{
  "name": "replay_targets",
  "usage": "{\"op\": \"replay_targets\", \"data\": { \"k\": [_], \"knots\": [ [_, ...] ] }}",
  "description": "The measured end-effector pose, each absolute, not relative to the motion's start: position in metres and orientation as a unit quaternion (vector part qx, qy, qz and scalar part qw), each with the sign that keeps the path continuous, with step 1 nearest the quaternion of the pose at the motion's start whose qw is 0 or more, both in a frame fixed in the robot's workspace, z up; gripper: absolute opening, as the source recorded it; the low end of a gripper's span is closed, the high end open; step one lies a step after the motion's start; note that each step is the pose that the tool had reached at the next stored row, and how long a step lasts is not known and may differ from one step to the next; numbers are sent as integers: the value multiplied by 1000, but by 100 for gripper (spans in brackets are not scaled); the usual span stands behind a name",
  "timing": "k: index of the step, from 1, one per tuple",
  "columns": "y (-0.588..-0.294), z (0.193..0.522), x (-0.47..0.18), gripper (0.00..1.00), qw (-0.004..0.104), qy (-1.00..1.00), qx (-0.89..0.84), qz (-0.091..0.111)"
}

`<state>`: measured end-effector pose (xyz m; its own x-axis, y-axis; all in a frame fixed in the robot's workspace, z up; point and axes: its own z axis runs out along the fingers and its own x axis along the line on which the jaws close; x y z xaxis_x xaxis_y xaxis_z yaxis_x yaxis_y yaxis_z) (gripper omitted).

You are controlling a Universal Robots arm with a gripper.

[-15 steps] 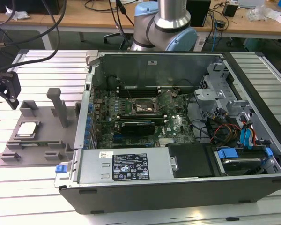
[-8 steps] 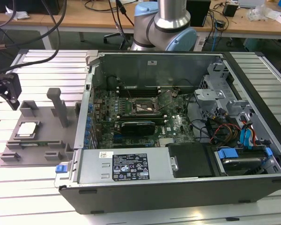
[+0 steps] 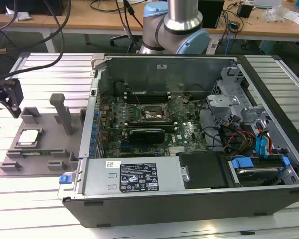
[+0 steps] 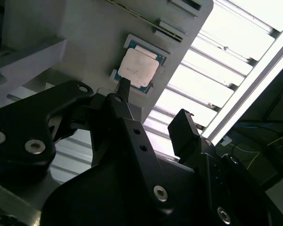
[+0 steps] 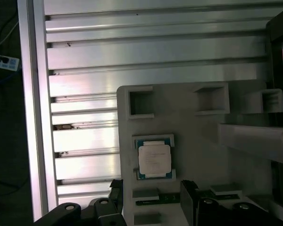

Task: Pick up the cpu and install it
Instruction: 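Pick up the cpu and move it towards the insertion slot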

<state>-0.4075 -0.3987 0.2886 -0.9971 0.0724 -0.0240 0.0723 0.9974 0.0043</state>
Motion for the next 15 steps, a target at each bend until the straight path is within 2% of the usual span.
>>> {"op": "replay_targets", "data": {
  "k": [3,15],
  "knots": [
    [-399,272,-407,60,12,999,36,2],
    [-397,257,-398,60,13,1000,18,-13]
  ]
}}
